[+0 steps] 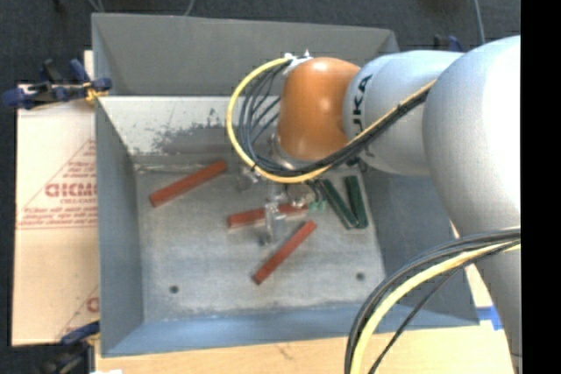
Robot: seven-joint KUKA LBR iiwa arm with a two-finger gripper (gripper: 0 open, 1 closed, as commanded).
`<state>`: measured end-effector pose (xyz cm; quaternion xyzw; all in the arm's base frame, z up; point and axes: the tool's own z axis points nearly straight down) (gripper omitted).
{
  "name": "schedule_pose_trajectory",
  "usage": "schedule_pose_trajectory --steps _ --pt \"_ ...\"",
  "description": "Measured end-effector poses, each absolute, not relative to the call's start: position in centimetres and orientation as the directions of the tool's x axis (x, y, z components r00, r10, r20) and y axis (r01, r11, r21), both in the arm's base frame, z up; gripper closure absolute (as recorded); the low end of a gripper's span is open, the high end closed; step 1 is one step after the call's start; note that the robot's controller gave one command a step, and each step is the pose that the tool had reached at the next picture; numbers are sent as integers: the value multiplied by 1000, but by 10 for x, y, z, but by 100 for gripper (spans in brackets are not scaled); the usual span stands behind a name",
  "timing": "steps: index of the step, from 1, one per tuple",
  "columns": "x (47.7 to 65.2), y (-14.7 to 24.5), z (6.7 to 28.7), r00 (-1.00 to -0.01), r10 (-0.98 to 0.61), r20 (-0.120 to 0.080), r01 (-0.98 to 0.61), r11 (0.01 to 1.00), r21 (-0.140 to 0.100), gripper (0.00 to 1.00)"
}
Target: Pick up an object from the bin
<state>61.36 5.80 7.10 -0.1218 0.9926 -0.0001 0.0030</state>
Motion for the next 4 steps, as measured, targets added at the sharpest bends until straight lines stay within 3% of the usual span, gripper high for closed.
schedule_pose_trajectory --steps 1,2,3,4 --pt "614 58 71 -970 -241 -6 -241 970 -1 100" --pt "614 58 71 -970 -241 -6 -241 970 -1 0" --pt "614 58 71 -971 -241 -6 -241 971 -1 100" --pt "624 39 217 -942 -335 -13 -335 942 -5 100"
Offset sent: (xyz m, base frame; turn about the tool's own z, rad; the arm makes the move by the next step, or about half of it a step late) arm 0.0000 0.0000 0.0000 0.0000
